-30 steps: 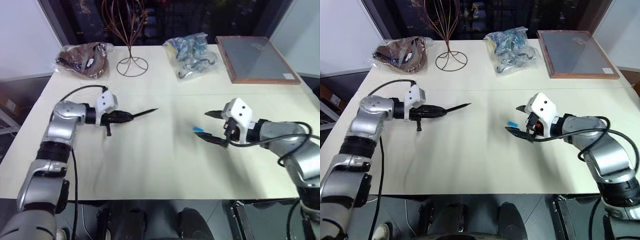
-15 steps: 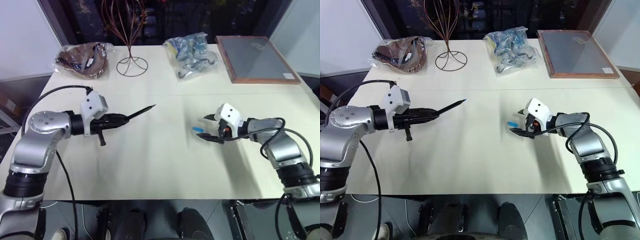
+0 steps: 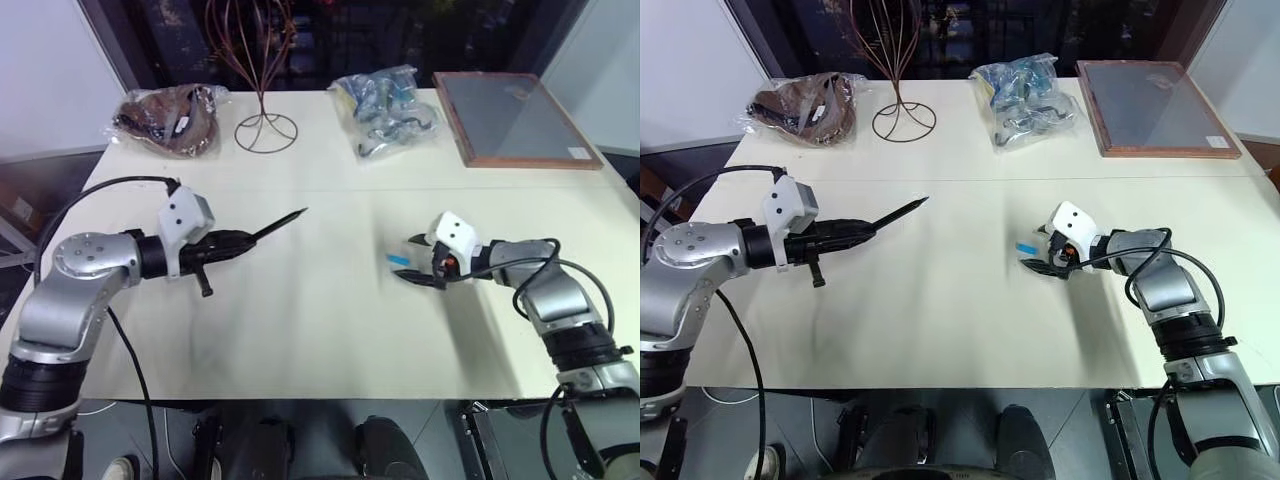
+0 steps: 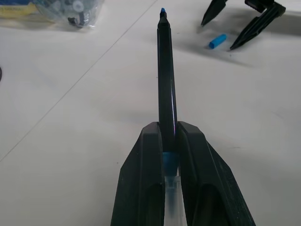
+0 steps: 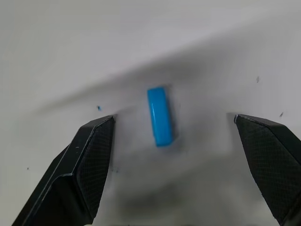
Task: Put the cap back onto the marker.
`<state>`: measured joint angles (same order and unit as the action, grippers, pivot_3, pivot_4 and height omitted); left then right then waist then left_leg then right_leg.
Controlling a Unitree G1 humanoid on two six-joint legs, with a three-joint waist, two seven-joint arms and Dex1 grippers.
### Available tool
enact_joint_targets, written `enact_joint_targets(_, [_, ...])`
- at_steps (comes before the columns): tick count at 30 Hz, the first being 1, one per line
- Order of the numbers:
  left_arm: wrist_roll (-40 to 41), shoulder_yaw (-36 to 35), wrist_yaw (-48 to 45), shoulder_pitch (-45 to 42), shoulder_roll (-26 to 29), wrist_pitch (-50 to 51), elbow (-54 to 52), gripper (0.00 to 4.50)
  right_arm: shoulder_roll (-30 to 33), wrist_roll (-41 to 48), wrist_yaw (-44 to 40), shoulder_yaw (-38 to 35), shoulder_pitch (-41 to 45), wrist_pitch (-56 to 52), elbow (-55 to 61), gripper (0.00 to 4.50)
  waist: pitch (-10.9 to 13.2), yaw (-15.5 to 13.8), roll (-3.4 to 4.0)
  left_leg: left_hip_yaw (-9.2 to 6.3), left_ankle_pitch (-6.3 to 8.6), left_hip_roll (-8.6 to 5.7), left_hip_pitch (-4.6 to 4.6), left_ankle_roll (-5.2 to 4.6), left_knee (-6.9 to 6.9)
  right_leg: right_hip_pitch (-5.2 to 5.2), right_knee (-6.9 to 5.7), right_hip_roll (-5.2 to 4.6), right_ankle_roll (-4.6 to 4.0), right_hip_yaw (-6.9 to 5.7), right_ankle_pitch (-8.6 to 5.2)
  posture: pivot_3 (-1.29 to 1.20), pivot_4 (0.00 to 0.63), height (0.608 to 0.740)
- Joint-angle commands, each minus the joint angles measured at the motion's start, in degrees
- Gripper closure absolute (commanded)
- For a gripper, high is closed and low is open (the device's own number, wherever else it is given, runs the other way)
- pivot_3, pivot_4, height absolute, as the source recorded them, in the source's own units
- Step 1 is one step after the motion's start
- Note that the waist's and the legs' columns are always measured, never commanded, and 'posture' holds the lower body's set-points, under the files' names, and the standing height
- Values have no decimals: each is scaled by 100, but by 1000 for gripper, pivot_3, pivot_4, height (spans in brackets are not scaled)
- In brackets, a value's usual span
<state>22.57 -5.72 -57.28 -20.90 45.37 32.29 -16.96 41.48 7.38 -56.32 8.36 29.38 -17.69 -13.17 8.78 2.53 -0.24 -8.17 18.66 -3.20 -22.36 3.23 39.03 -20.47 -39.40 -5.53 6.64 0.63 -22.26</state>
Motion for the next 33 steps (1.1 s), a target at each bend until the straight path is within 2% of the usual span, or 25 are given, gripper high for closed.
enact_joint_targets(1, [84, -83, 24, -61, 99, -46, -128, 4483, -20, -14, 53, -113, -13, -99, 74, 266, 0, 0, 0, 0, 0, 0, 0, 0, 0, 0, 0, 0, 0, 0, 0, 0, 150, 740])
enact_joint_targets(14, [87, -26, 43, -109, 100, -101, -52, 4483, 10, 21, -6, -113, -151, -186, 217, 266, 0, -4, 0, -1, 0, 0, 0, 0, 0, 2, 2, 0, 0, 0, 0, 0, 150, 740])
enact_joint_targets(17, [84, -21, 46, -109, 98, -104, -47, 4500, 10, 24, -14, -126, -165, -203, 245, 1162, 0, -4, 0, -1, 0, 0, 0, 0, 0, 2, 2, 0, 0, 0, 0, 0, 150, 740])
enact_joint_targets(21, [81, -19, 40, -101, 107, -112, -47, 4500, 1, 30, -24, -137, -181, -243, 288, 3111, 0, -4, 0, -1, 0, 0, 0, 0, 0, 3, 5, 0, 0, 0, 0, 0, 150, 740])
enact_joint_targets(23, [76, -21, 29, -94, 119, -119, -45, 4500, -1, 28, -25, -134, -194, -239, 313, 4228, 0, -3, 0, -1, 0, 0, 0, 0, 0, 4, 5, 0, 0, 0, 0, 0, 150, 740])
enact_joint_targets(24, [74, -21, 26, -95, 123, -121, -42, 4500, -1, 24, -26, -131, -198, -230, 321, 4430, 0, -3, 0, 0, 0, 0, 0, 0, 0, 3, 5, 0, 0, 0, 0, 0, 150, 740])
enact_joint_targets(33, [-23, 86, -142, -86, 203, -369, 96, 4500, 39, 66, 3, -151, -239, -391, 765, 4430, 0, -2, 0, -1, 0, 0, 0, 0, 0, 3, 6, 0, 0, 0, 0, 0, 150, 740])
